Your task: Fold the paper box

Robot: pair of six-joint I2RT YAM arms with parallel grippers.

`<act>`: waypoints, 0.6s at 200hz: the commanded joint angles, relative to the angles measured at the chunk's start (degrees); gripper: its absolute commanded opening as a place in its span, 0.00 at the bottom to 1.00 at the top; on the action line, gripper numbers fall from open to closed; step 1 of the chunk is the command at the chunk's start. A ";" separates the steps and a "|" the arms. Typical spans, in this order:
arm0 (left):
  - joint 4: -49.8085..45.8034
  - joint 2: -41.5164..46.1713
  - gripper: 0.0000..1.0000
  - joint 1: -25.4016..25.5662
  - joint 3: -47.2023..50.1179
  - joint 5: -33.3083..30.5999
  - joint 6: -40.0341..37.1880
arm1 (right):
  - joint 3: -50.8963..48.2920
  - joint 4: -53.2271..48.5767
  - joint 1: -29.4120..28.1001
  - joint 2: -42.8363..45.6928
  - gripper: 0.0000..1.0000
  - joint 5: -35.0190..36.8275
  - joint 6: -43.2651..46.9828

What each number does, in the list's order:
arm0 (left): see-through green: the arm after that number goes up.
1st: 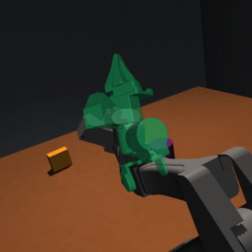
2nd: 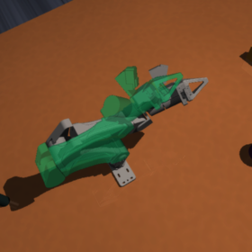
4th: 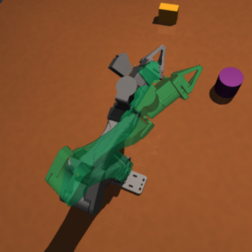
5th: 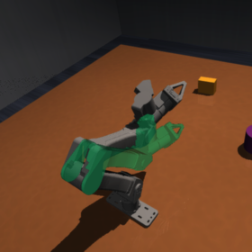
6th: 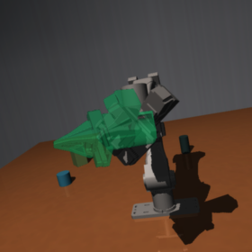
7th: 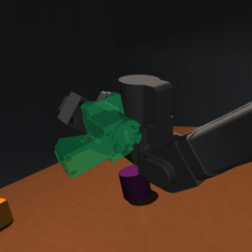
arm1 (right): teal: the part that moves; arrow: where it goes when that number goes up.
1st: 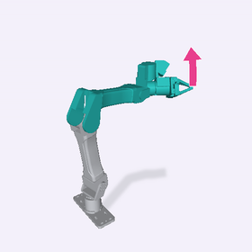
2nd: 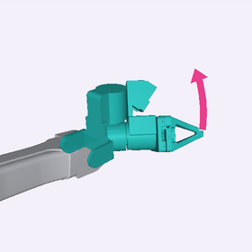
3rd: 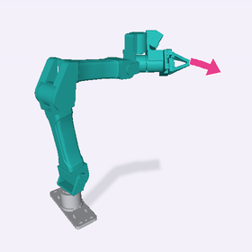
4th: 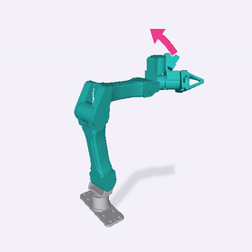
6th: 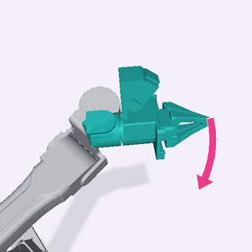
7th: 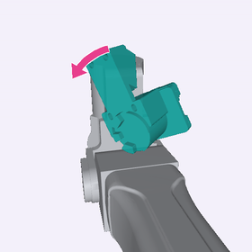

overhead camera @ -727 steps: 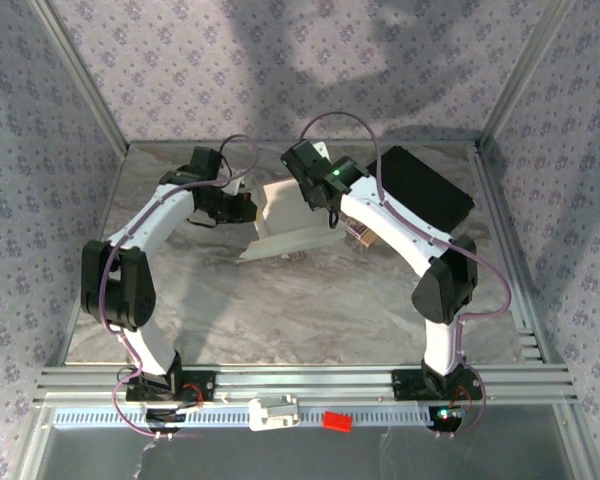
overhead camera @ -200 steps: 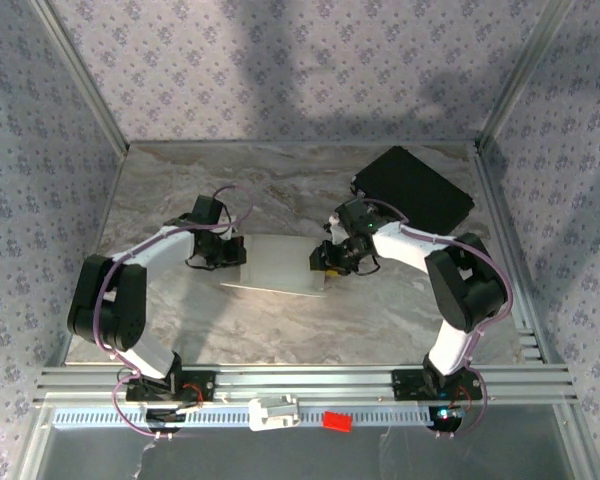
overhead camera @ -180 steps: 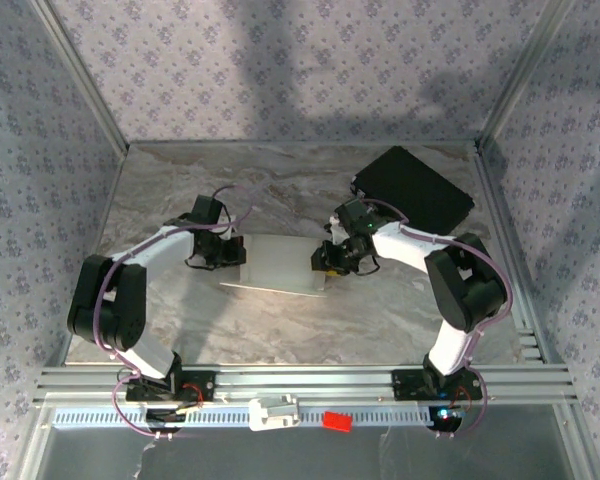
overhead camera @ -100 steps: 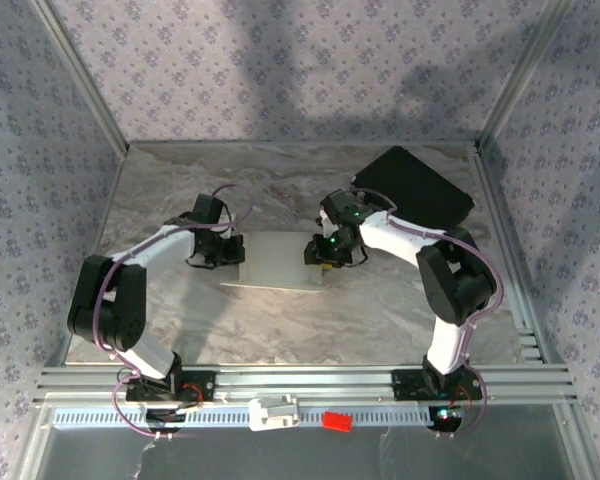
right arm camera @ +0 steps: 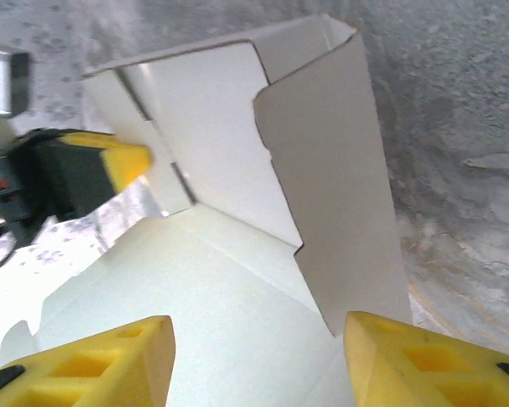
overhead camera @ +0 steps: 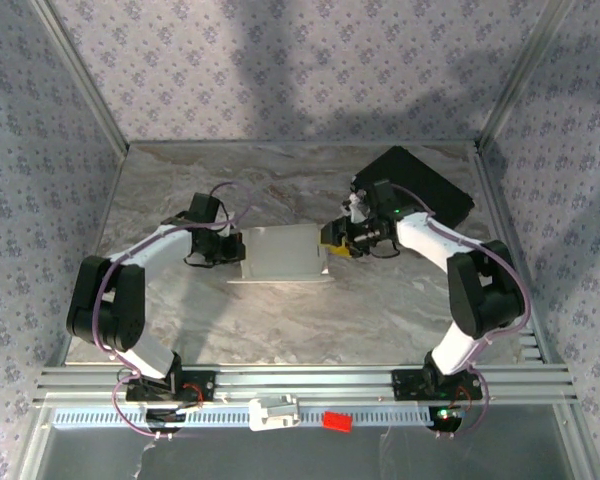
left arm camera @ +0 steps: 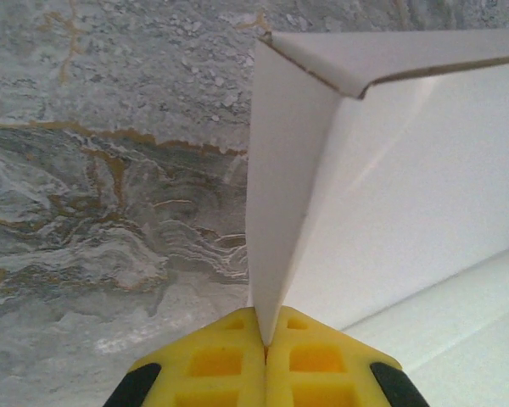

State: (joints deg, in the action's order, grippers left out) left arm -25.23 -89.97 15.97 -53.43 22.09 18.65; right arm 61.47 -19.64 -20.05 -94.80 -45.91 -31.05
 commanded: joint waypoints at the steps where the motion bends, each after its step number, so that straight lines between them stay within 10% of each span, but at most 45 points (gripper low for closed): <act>1: 1.15 1.59 0.00 -1.23 0.58 4.04 -2.00 | 1.04 0.91 2.36 3.60 0.58 -6.81 1.70; 57: 5.92 3.12 0.00 -3.91 2.45 12.06 -4.05 | -2.54 0.82 11.27 2.63 0.53 -3.63 5.12; 120: 5.11 0.07 0.00 -5.23 1.14 17.23 -5.18 | -2.63 12.55 7.27 -2.24 0.44 -16.64 7.65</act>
State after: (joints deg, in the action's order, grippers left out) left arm -20.29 -88.62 11.60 -51.05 34.76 14.85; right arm 59.40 -12.25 -11.33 -98.28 -56.49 -24.56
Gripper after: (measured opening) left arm 0.060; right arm 0.436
